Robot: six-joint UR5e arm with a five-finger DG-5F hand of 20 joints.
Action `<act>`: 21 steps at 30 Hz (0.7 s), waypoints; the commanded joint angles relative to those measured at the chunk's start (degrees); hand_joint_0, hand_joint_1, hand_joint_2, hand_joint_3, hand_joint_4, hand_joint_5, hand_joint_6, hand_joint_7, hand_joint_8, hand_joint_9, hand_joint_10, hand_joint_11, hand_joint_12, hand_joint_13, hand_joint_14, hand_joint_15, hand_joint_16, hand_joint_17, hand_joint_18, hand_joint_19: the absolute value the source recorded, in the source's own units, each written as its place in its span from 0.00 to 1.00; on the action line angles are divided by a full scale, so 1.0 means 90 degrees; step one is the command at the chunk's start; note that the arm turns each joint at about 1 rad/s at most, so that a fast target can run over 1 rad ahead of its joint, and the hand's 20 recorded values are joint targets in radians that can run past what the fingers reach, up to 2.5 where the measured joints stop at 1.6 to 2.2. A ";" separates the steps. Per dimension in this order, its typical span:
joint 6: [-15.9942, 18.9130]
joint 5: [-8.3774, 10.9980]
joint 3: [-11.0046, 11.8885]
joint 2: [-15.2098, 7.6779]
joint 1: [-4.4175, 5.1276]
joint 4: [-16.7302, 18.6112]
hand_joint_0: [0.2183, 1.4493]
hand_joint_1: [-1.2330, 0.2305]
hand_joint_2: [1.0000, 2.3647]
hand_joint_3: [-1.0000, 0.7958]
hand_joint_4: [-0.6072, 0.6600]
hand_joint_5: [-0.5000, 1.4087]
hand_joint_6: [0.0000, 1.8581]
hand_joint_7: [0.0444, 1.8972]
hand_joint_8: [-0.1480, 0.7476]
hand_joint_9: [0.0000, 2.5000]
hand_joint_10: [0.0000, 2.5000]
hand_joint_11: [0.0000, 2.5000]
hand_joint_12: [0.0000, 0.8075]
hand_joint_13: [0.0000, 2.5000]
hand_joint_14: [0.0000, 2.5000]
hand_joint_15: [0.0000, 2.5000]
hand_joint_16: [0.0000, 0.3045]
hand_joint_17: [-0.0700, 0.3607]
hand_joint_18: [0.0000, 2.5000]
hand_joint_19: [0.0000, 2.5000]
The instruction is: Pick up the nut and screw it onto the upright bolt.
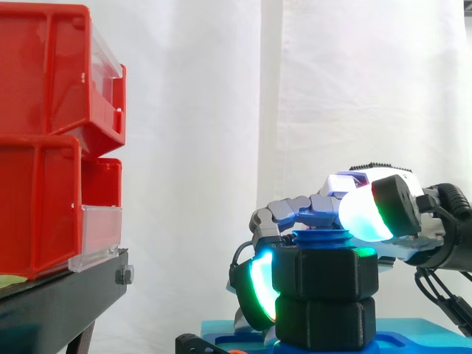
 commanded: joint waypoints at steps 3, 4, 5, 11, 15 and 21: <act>-0.0020 0.0005 0.0000 0.0003 0.0002 -0.0023 0.20 0.63 0.00 0.28 0.63 0.29 0.29 0.71 0.47 0.42 0.00 0.00 0.31 0.30 0.00 0.00 0.06 0.25 0.14 0.00; -0.0020 0.0005 0.0000 -0.0006 0.0002 -0.0014 0.20 0.63 0.00 0.28 0.63 0.29 0.29 0.70 0.47 0.42 0.00 0.00 0.31 0.30 0.00 0.00 0.06 0.25 0.14 0.00; -0.0020 0.0005 0.0000 0.0003 0.0011 -0.0004 0.20 0.63 0.00 0.28 0.63 0.29 0.29 0.71 0.47 0.42 0.00 0.00 0.31 0.30 0.00 0.00 0.06 0.25 0.14 0.00; -0.0020 0.0015 0.0000 0.0003 0.0021 -0.0082 0.20 0.63 0.00 0.28 0.63 0.29 0.29 0.70 0.47 0.42 0.00 0.00 0.31 0.30 0.00 0.00 0.06 0.25 0.14 0.00; -0.0020 -0.0005 0.0000 0.0003 0.0041 -0.0238 0.20 0.63 0.00 0.28 0.62 0.29 0.29 0.70 0.46 0.42 0.00 0.00 0.31 0.30 0.00 0.00 0.06 0.25 0.14 0.00; -0.0011 -0.0015 0.0000 0.0003 0.0041 -0.0414 0.20 0.62 0.00 0.28 0.63 0.29 0.29 0.71 0.47 0.43 0.00 0.00 0.31 0.31 0.00 0.00 0.06 0.25 0.15 0.00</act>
